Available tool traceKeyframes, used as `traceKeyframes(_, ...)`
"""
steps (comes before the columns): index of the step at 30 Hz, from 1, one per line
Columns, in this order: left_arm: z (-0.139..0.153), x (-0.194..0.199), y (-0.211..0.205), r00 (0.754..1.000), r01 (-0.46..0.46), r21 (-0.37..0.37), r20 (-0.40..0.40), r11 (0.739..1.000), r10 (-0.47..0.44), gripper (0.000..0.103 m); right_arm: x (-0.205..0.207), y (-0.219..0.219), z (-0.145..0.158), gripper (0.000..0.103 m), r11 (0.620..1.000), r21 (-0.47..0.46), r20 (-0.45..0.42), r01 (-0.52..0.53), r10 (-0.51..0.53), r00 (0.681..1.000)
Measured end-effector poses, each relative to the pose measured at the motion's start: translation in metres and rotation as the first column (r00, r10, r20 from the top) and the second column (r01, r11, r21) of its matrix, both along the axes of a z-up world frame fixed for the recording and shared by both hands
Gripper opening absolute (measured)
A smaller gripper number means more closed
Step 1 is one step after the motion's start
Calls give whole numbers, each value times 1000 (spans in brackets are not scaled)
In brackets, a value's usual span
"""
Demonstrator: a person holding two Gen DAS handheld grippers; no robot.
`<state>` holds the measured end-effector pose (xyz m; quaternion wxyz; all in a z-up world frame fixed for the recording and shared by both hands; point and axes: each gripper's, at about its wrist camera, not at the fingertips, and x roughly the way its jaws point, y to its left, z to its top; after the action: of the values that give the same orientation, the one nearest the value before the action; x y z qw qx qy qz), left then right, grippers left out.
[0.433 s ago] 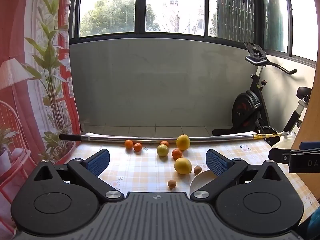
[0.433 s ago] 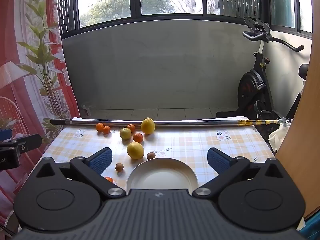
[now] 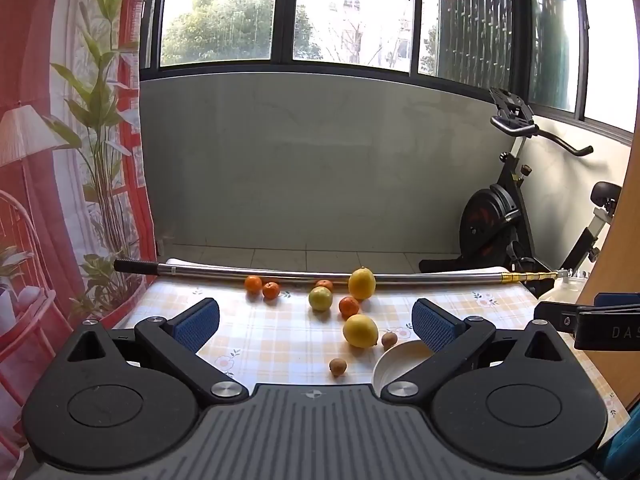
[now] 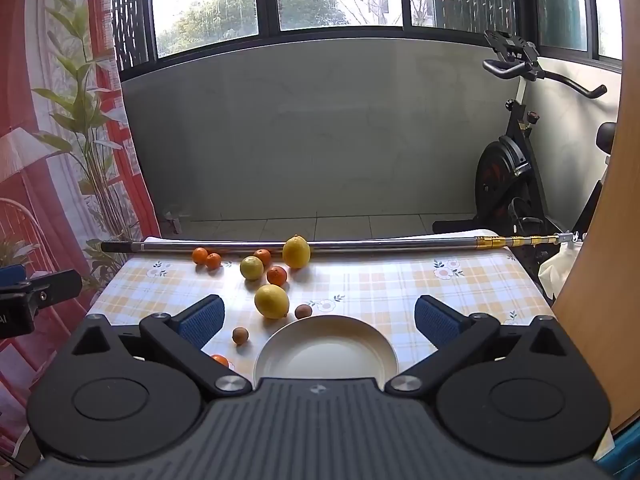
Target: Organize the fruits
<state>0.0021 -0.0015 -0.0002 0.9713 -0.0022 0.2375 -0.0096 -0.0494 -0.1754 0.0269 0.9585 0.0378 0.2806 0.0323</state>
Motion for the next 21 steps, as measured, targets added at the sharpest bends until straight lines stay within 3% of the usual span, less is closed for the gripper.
traceKeyframes(21,-1,-1,3,999,-1,34,35,999,0,103,-2,2,1,103,1000,5,3,9,-9,1000)
